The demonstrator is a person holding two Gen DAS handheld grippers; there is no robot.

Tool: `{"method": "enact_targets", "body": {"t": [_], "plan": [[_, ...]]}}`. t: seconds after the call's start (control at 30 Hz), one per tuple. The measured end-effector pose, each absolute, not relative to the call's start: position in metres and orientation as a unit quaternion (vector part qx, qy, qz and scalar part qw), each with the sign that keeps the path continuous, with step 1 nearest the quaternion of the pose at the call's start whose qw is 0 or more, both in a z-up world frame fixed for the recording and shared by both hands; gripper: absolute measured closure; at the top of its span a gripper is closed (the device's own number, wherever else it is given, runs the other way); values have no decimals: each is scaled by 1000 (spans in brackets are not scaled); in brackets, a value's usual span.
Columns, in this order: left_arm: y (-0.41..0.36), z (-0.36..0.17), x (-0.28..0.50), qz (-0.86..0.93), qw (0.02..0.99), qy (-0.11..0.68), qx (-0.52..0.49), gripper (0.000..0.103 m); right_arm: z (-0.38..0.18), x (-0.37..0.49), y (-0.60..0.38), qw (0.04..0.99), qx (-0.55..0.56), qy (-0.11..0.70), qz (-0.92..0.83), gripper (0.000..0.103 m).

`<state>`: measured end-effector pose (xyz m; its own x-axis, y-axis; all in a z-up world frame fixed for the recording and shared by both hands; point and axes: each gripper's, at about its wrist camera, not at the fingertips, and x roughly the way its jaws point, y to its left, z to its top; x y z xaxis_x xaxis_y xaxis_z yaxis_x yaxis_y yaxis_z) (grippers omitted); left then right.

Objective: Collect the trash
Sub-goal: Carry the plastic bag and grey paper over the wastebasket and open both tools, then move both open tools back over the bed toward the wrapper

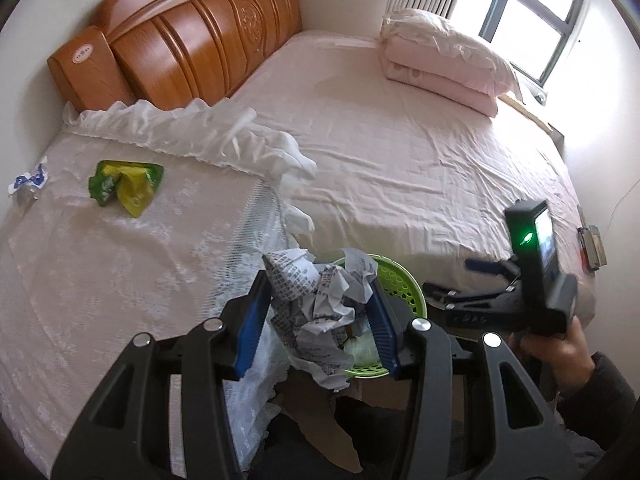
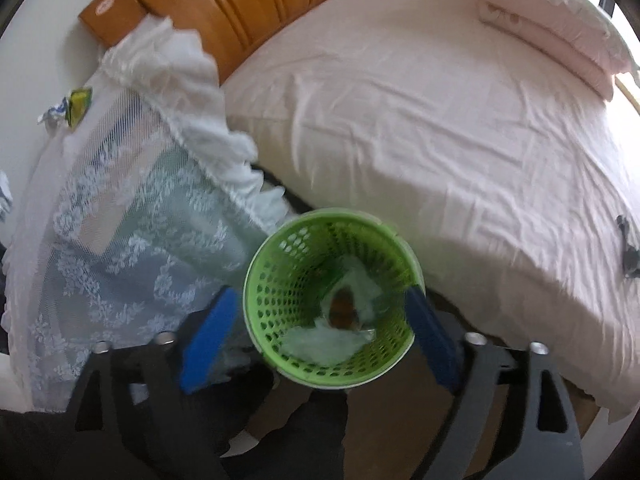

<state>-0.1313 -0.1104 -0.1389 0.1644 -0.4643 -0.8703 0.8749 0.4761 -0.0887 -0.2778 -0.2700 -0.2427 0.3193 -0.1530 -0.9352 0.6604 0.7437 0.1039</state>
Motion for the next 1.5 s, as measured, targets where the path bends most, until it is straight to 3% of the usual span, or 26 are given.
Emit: {"method": "enact_targets", "body": {"t": [0.53,0.6,0.67,0.77,1.0,1.5], "plan": [[-167,-172,-172,-508,667,475,266,52,-159,-317,-311,798,220,459,-322,6],[-173,-180,-174,-508,660,483,269,45,-156,-319,-312,799,219,456,-325,6],[-179,-189,-175,-510,651,493,269,27,-154,-320,-314,799,218,455,-326,6],[-183,-194,-177,-506,647,501,272,8,-155,-320,-314,798,214,460,-324,6],[-178,-188,-172,-481,671,494,272,8,-155,-317,-314,799,206,464,-322,6],[-112,-124,-112,-419,777,440,165,8,-131,-257,-293,831,179,450,-274,6]]}}
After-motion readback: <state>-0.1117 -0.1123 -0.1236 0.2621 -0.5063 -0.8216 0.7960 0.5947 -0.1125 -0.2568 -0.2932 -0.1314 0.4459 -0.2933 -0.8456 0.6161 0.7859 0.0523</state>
